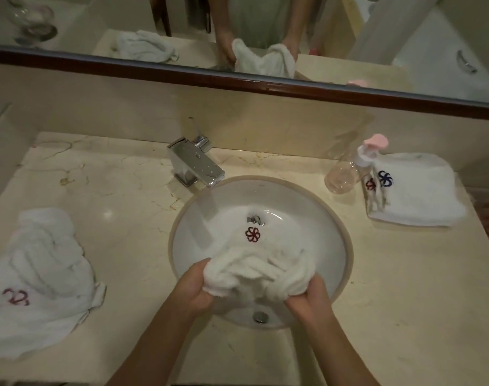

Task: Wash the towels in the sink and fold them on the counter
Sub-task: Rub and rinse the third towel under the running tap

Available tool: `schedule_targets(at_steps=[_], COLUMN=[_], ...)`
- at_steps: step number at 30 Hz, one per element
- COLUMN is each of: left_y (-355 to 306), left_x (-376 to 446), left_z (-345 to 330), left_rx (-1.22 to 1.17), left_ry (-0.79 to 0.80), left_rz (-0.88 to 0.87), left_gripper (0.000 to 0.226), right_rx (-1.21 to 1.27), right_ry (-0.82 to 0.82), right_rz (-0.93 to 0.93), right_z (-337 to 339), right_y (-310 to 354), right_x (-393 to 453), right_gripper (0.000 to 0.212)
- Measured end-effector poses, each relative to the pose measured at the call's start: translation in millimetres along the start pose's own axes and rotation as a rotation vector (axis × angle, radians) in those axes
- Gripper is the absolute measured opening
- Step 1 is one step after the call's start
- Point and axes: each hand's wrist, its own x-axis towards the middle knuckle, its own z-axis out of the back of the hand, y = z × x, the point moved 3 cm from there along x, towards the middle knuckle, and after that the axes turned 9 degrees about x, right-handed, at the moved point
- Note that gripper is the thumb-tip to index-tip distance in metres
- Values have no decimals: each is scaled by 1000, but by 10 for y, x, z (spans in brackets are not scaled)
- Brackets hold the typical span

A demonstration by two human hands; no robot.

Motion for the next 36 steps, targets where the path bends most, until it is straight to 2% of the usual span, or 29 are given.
schedule_targets(at_steps=[2,3,5,6,7,8,10,11,14,16,18,19,22,23,24,27,28,31,33,34,36], left_y=[70,72,70,78,89,114,67,-27,-391,-353,-222,-246,-542,-547,-475,-122,-115,-305,-319,-279,-184], left_x=[0,29,92,77,53,52,61,75,202,212,167,156,327,326,291,195,196,344,326,272,156], left_z=[-193,-307,-466,-574,-652,-684,-705,-671,-537,-615,-682,-687,-497,-473,-485,-522,-507,-426,-555,-670,-836], left_rx=[13,58,404,631,863,1043,1178,1175,1051,1141,1218,1221,1117,1085,1088,1193,1191,1160,1193,1246,1251], left_ry=[-42,-122,-326,-403,-461,-473,-426,-446,-599,-552,-480,-495,-585,-578,-542,-362,-366,-507,-473,-400,-302], left_rz=[39,44,-4,-48,-117,-205,-314,-333,-355,-350,-395,-409,-347,-330,-355,-420,-397,-289,-282,-322,-378], left_gripper=[29,27,41,48,52,53,47,46,50,48,51,52,51,52,53,51,49,50,57,58,51], right_rx=[-172,-423,-1085,-1278,-1358,-1350,-1163,-1136,-1315,-1338,-1194,-1171,-1450,-1506,-1496,-1291,-1253,-1411,-1542,-1431,-1141], right_ry=[-96,-130,-201,-217,-256,-333,-422,-396,-184,-297,-406,-409,-206,-216,-259,-528,-535,-317,-266,-326,-374], right_rz=[4,63,334,448,527,564,482,428,442,467,390,376,378,355,342,218,206,217,209,209,225], right_z=[-59,-117,-239,-309,-367,-406,-471,-527,-741,-731,-674,-705,-859,-849,-792,-578,-551,-628,-683,-680,-733], right_y=[-151,-220,-332,-357,-324,-262,-147,-181,-388,-249,-76,-74,-314,-365,-343,-118,-109,-285,-237,-120,101], right_x=[-26,-6,45,103,168,250,416,438,391,549,752,749,603,578,636,829,849,717,727,806,823], right_gripper=[48,43,32,28,28,29,31,29,31,32,29,30,34,35,36,43,44,35,35,34,19])
